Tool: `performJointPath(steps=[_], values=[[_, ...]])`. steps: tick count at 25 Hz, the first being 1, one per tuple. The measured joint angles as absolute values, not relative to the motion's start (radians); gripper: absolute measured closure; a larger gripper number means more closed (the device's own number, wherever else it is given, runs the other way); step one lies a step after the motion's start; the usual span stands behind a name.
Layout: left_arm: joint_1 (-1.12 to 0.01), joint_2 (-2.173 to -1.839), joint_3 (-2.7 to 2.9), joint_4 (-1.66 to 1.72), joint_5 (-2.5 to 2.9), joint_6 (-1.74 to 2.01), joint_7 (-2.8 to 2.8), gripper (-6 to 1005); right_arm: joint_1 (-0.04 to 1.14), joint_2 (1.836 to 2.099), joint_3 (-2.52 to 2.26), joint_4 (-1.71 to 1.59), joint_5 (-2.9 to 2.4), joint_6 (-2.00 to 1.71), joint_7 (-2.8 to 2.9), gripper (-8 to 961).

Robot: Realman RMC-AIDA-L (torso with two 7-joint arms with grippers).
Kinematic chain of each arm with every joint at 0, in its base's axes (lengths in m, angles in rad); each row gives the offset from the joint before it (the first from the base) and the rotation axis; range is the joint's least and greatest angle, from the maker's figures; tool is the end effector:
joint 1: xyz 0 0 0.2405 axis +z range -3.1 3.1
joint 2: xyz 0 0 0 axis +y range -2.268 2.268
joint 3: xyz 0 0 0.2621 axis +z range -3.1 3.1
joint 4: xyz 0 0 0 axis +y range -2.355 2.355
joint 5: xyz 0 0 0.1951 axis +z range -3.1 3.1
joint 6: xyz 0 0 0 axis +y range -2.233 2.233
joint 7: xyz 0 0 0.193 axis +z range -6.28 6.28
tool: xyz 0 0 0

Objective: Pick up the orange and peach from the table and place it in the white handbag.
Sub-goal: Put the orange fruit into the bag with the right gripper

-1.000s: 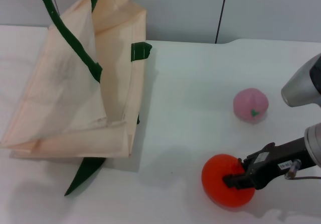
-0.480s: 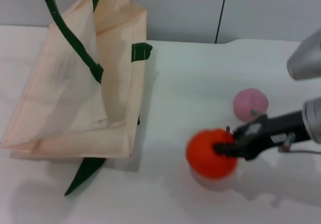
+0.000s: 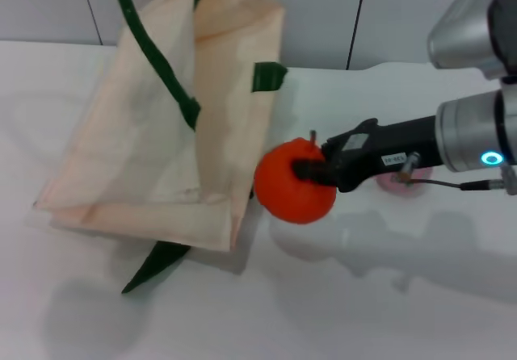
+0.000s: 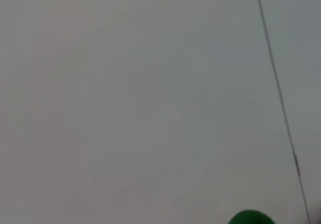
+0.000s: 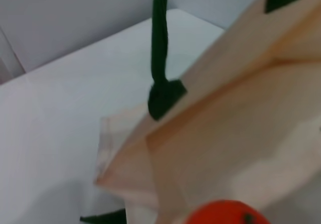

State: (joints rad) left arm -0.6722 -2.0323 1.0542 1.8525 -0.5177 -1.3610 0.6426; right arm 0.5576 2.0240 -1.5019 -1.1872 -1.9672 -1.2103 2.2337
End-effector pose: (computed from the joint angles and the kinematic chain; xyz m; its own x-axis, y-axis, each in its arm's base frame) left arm -0.0908 0.4331 0.1301 0.9496 0.2203 0.2229 0.3044 -0.4787 -0.8235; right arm 0.1471 0.3615 -0.0816 0.8723 -0.4491 -0.1934 -0.4803 -0.8610 -0.1670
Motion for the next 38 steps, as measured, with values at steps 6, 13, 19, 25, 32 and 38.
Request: performJointPath(steps=[6,13,19,25,32,38], values=[[-0.674,-2.034,1.085,1.851,-0.527,-1.358,0.628,890,0.645,2.026,-1.505,-1.032,-1.920,-1.132,2.130,767],[-0.667,-2.034,1.144,1.849,-0.563,-1.320,0.606,889,0.706,2.026,-1.505,-0.909,-1.880,-1.048,2.037,811],[-0.660,-2.034,1.183,1.828,-0.566,-1.309,0.599,889,0.744,2.024,-1.505,-0.854,-1.826,-1.034,1.999,839],[-0.649,-2.034,1.185,1.828,-0.564,-1.308,0.599,889,0.733,2.027,-1.506,-0.930,-1.820,-1.060,2.010,873],[-0.663,-2.034,1.203,1.827,-0.579,-1.297,0.592,889,0.751,2.028,-1.532,-0.925,-1.816,-1.031,1.999,880],[-0.666,-2.034,1.237,1.829,-0.580,-1.281,0.580,889,0.785,2.028,-1.549,-0.850,-1.785,-1.002,1.953,883]])
